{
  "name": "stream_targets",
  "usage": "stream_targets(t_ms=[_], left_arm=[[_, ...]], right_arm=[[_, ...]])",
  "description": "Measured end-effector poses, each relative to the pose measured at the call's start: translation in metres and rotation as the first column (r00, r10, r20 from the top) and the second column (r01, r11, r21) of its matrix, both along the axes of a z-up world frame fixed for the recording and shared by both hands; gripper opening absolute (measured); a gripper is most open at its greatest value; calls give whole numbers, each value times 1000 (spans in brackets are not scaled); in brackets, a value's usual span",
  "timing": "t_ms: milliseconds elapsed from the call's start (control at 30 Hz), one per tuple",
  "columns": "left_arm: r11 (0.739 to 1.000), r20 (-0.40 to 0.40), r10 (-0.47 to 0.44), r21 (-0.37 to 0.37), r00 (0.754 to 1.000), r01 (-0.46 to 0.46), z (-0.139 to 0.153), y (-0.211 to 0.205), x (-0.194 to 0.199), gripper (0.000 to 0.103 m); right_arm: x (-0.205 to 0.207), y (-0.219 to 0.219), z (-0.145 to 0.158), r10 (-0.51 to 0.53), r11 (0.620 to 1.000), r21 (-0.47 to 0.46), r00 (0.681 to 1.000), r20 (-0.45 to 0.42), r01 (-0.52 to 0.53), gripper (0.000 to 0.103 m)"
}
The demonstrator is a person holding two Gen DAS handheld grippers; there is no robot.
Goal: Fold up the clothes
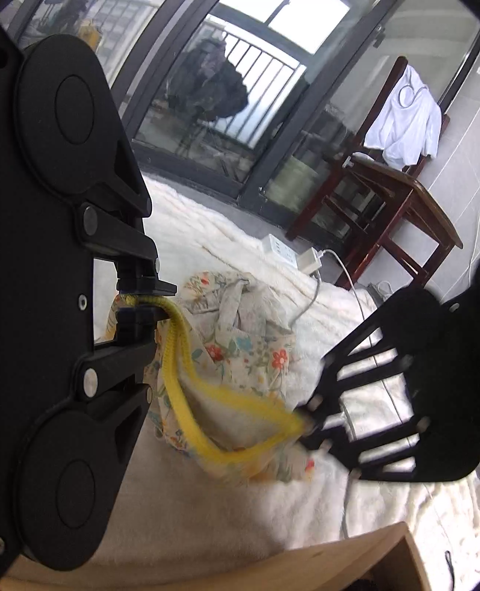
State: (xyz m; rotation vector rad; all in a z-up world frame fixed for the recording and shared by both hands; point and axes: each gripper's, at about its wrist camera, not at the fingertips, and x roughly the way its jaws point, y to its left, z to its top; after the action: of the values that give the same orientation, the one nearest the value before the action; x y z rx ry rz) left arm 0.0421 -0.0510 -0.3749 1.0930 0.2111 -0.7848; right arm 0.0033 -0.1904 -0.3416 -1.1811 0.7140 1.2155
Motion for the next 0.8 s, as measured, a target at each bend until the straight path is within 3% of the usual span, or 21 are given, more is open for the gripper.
stream_targets(t_ms=[133,233,433,533,567,633,667,733,800], left_arm=[[1000,11,22,-19,1000,-21,13,-5,4,6],[1000,30,13,-9,999,-13,19,-9,4,6],[999,14,3,34,1000,-4,17,-12,10,6],[998,103,-39,45,994,34,26,-11,28,6],[999,140,-19,39,990,14,40,-13,51,6],[999,229,42,15,973,-47,72,-19,99,6],[996,313,87,2,946,-92,99,-24,133,6],[987,470,154,-27,869,-160,150,-31,182,6],[968,594,246,-118,766,-220,224,-39,225,6]], right_arm=[[-18,-18,10,57,996,56,982,178,-68,5],[-19,-15,11,-7,1000,18,988,152,5,5],[-26,-15,9,-31,999,-18,969,244,36,5],[-15,-15,9,28,999,-45,949,314,-15,5],[0,-18,14,46,998,-53,926,376,-28,5],[41,-24,26,76,996,-70,850,522,-46,5],[69,-26,46,65,997,-68,788,612,-29,5],[133,-30,96,23,999,-46,620,784,22,5],[196,-34,146,-16,998,-13,415,910,67,5]])
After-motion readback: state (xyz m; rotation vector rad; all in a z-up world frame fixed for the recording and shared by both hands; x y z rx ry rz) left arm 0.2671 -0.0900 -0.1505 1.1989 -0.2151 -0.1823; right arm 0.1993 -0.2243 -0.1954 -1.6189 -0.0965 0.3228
